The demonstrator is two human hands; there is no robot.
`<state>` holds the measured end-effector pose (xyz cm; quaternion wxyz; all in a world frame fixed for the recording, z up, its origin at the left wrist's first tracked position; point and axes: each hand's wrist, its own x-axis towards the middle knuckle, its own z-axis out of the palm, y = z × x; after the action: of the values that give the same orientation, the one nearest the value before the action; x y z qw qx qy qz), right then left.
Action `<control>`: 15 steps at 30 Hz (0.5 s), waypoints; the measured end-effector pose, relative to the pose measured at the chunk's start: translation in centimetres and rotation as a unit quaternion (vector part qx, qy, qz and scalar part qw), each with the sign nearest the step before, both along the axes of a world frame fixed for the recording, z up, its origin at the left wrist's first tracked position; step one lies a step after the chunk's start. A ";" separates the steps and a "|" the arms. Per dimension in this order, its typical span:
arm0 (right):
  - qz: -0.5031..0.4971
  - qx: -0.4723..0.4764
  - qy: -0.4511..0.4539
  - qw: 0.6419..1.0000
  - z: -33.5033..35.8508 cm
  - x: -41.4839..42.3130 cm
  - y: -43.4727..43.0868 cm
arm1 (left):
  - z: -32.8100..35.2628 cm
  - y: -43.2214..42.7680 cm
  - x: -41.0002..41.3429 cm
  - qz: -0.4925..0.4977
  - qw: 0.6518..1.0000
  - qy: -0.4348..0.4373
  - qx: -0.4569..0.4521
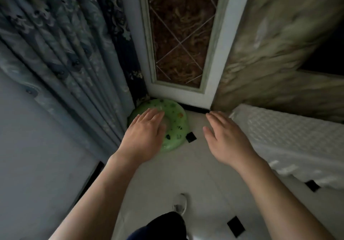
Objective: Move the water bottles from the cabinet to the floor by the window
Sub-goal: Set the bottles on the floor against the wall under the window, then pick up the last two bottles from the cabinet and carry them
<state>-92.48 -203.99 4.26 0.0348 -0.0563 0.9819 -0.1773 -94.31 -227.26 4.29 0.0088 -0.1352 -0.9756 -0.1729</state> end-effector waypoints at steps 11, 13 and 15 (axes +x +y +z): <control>-0.089 0.054 0.013 0.995 -0.7 -7.2 7.0 | -2.3 8.1 -11.8 -0.084 0.996 -0.013 0.033; -0.100 0.061 0.013 0.993 -1.2 -8.3 8.6 | -2.9 9.5 -14.1 -0.101 0.994 -0.017 0.032; -0.123 0.061 0.002 0.991 -1.4 -8.9 10.1 | -3.2 11.2 -16.0 -0.116 0.992 -0.030 0.026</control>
<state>-101.39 -193.89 2.91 0.0139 0.0665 0.9905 -0.1197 -110.35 -216.04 1.05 -0.0372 -0.2418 -0.9482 -0.2025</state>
